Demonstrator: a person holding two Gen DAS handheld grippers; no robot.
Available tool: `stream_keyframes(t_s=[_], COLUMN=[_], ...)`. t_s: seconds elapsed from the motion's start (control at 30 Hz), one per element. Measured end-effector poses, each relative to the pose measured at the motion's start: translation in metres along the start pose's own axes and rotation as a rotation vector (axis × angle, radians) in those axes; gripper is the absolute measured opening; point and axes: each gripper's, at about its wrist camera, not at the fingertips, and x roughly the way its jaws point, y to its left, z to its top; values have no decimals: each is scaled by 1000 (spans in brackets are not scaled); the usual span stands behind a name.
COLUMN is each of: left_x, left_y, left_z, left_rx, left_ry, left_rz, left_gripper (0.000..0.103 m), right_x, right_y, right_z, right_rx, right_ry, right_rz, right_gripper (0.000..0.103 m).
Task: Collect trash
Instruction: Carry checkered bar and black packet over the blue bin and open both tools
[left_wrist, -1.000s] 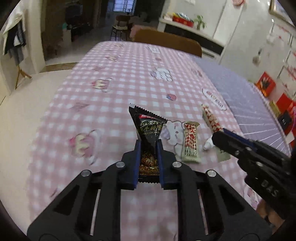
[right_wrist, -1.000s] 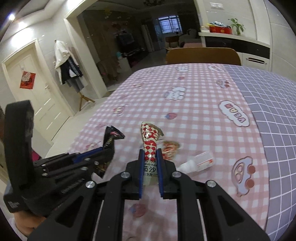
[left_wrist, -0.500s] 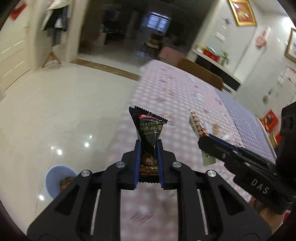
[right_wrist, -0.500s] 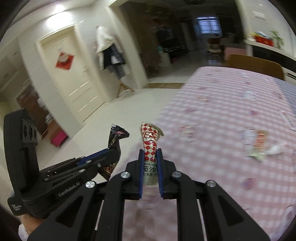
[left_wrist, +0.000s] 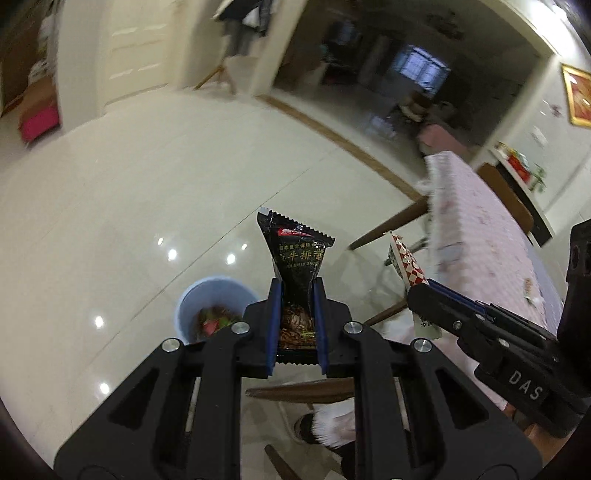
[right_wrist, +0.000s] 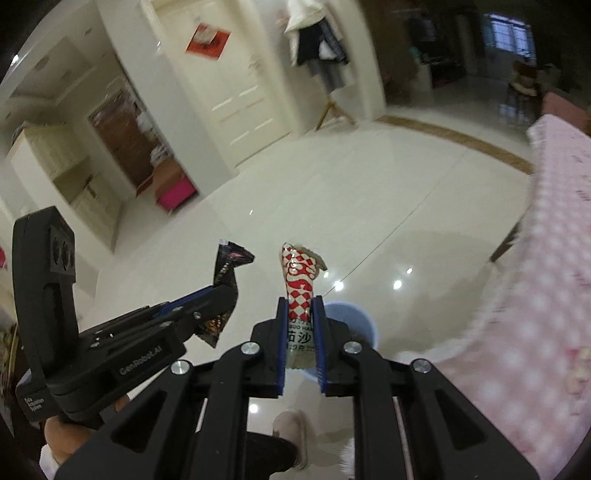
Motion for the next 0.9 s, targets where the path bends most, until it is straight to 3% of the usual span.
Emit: stream_keyframes(t_s=[0.23, 0.47, 0.53, 0.7, 0.9], left_x=[33, 68, 73, 87, 99], left_y=[51, 78, 85, 91, 91], left_z=[-11, -9, -8, -4, -4], left_rx=[-89, -140, -148, -163, -156], left_ry=[69, 113, 118, 131, 148], left_rz=[41, 65, 74, 87, 83], left_gripper=[17, 17, 17, 17, 17], right_x=[78, 131, 143, 160, 162], right_y=[23, 30, 30, 22, 14], right_z=[-5, -1, 3, 6, 1], right_rx=[-23, -25, -27, -13, 10], right_ry=[122, 162, 150, 144, 156], right_rz=[2, -19, -30, -51, -61], right_gripper=[13, 14, 17, 35, 39])
